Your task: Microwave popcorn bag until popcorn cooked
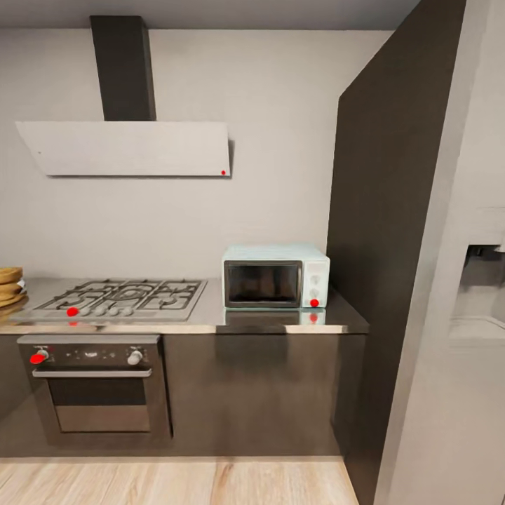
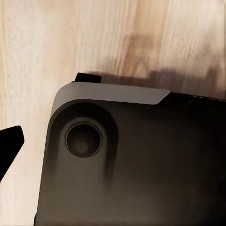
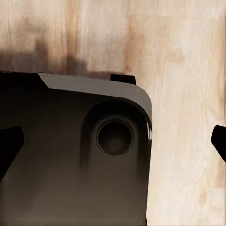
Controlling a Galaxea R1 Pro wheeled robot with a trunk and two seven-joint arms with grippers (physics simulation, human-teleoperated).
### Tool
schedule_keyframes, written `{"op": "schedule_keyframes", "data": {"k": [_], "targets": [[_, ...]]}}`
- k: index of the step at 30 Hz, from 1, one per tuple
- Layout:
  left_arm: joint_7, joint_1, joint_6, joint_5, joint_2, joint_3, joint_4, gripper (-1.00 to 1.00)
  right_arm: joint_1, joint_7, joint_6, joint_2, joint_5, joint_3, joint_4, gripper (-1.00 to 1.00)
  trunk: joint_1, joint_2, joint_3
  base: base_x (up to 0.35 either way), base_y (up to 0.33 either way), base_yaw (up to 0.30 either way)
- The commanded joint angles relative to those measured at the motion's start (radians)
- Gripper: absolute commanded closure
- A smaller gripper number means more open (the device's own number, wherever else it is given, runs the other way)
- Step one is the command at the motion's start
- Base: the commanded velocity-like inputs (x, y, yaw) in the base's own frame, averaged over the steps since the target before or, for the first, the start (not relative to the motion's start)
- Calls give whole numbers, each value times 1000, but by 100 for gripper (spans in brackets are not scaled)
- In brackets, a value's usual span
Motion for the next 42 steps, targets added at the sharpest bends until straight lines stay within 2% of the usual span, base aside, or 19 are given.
{"op": "schedule_keyframes", "data": {"k": [1, 6, 9, 11, 13, 14, 17, 19, 22, 25, 28, 30, 34, 37, 39, 40, 42], "targets": [[0, 0, -2, 7, 0, 0, 0, -100, 0, 1, -5, 0, 9, -6, -6, -100, 1, 0, -1, 326, -16, 0], [-1, 0, -12, 5, 0, 3, -1, -100, 0, 14, 2, 0, 23, 2, -43, -100, 1, 0, -1, 108, -3, 0], [0, 0, -13, 4, 0, 4, -2, -100, 0, 16, 36, 0, 38, 5, -173, -100, 1, 0, -1, 7, 0, 0], [0, 0, -13, 4, 0, 3, -2, -100, 0, 17, 141, 7, 67, 5, -324, -100, 1, 0, -1, 1, 0, 0], [0, 0, -13, 4, -1, 3, -2, -100, 0, 17, 272, 10, 77, 4, -510, -100, 1, 0, -1, 0, 0, 0], [0, 0, -13, 4, 0, 3, -2, -100, 0, 17, 315, 11, 77, 4, -576, -100, 1, 0, -1, 0, 0, 0], [0, 0, -13, 4, -1, 4, -2, -100, 0, 18, 513, 12, 72, 4, -877, -100, 1, 0, -1, 0, 0, 0], [1, 0, -13, 4, -2, 4, -2, -100, 0, 18, 593, 12, 69, 4, -1018, -100, 1, 0, -1, 0, 0, 0], [2, 0, -13, 4, -3, 4, -2, -100, 0, 18, 791, 11, 66, 3, -1334, -100, 1, 0, -1, 0, 0, 0], [2, 0, -14, 4, -2, 4, -2, -100, -2, 18, 929, 10, 66, 5, -1519, -100, 1, 0, -1, 0, 0, 0], [2, 0, -13, 4, -2, 4, -2, -100, -45, 18, 1003, 10, 67, 6, -1568, -100, 1, 0, -1, 0, 0, 0], [2, 0, -14, 4, -2, 4, -2, -100, -105, 18, 1031, 10, 67, 5, -1575, -100, 1, 0, -1, 0, 0, 0], [2, 0, -14, 4, -4, 4, -2, -100, -248, 15, 1043, 13, 67, 4, -1578, -100, 1, 0, -1, 0, 0, 0], [2, 0, -15, 4, -6, 4, -2, -100, -364, 14, 1045, 27, 67, 4, -1578, -100, 1, 0, -1, 0, 0, 0], [2, 0, -15, 4, -6, 4, -2, -100, -413, 14, 1044, 32, 67, 4, -1578, -100, 1, 0, -1, 0, 0, 0], [2, 0, -15, 4, -6, 4, -2, -100, -434, 14, 1040, 38, 67, 4, -1578, -100, 1, 0, -1, 0, 0, 0], [2, 0, -15, 4, -6, 4, -2, -100, -469, 11, 1031, 87, 67, 4, -1578, -100, 1, 0, -1, 0, 0, 0]]}}
